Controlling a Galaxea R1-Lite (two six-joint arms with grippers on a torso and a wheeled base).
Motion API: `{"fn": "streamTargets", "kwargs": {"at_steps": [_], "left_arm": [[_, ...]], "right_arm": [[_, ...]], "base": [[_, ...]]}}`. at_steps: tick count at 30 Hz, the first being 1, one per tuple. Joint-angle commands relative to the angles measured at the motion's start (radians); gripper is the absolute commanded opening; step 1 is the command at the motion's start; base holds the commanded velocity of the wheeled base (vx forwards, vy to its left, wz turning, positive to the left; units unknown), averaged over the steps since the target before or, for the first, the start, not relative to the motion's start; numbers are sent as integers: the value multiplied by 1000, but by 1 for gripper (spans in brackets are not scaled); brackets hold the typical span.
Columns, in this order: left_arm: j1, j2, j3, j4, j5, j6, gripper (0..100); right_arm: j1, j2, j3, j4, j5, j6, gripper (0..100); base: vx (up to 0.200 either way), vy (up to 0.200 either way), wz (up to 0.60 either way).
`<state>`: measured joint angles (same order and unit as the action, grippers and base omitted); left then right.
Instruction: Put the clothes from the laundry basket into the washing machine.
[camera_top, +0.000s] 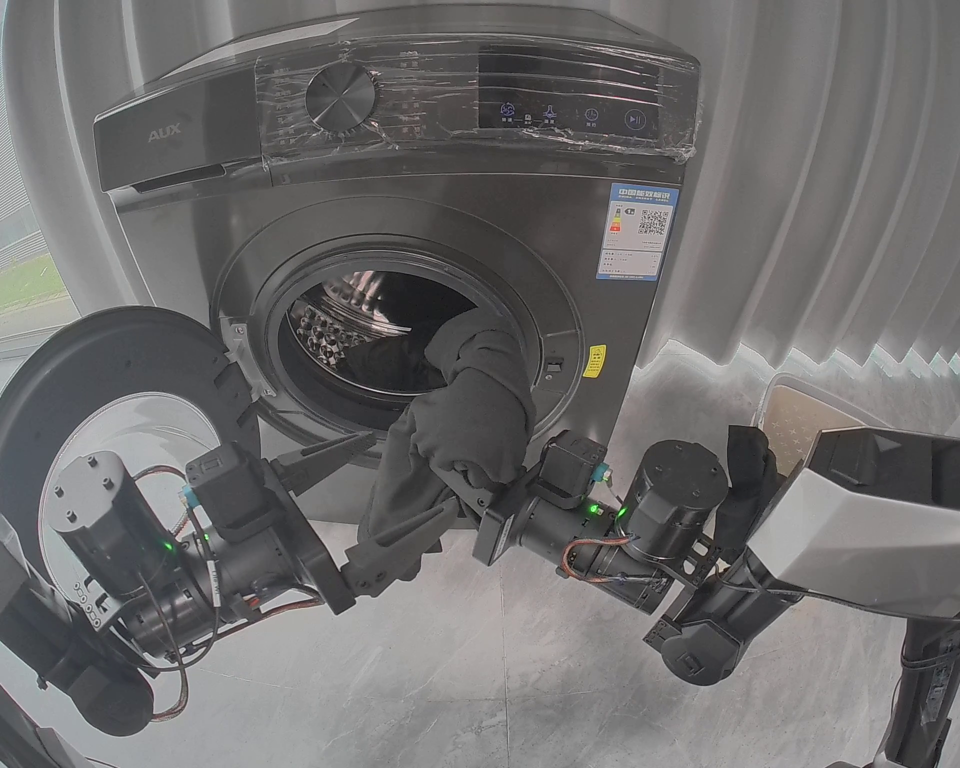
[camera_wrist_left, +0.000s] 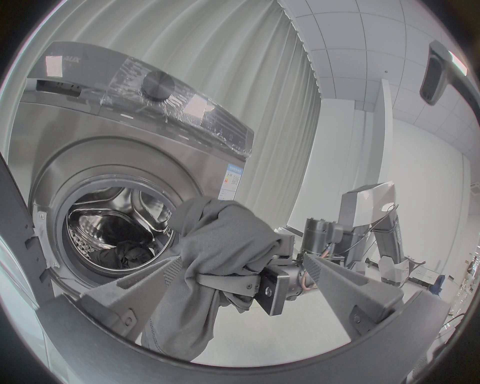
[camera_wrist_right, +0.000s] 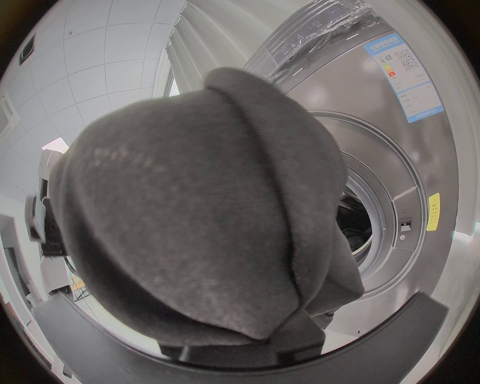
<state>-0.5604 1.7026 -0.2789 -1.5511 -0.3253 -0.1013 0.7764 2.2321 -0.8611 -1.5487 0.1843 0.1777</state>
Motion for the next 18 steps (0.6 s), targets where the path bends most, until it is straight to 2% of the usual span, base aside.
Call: {"fn": "streamTargets", "kwargs": {"at_steps": [1,2,3,9,18], "left_arm": [[24,-70,24,2,-24,-8,100],[27,-72,26,0,-27,-8,100],[45,-83,46,2,-61,-8,100],[102,-84,127,2,-147,-2,100],[114,-50,107,2,-141,5,100]], "right_arm": [[-20,-6,20,-2,1,2,0],[-22,-6,20,-2,1,3,0],[-23,-17,27,-1,1,5,0],[-23,-46,33,-1,0,20,0],[-6,-49,37,-2,0,31,0]], "base": [[0,0,0],[0,0,0],[0,0,0],[0,0,0],[0,0,0]]}}
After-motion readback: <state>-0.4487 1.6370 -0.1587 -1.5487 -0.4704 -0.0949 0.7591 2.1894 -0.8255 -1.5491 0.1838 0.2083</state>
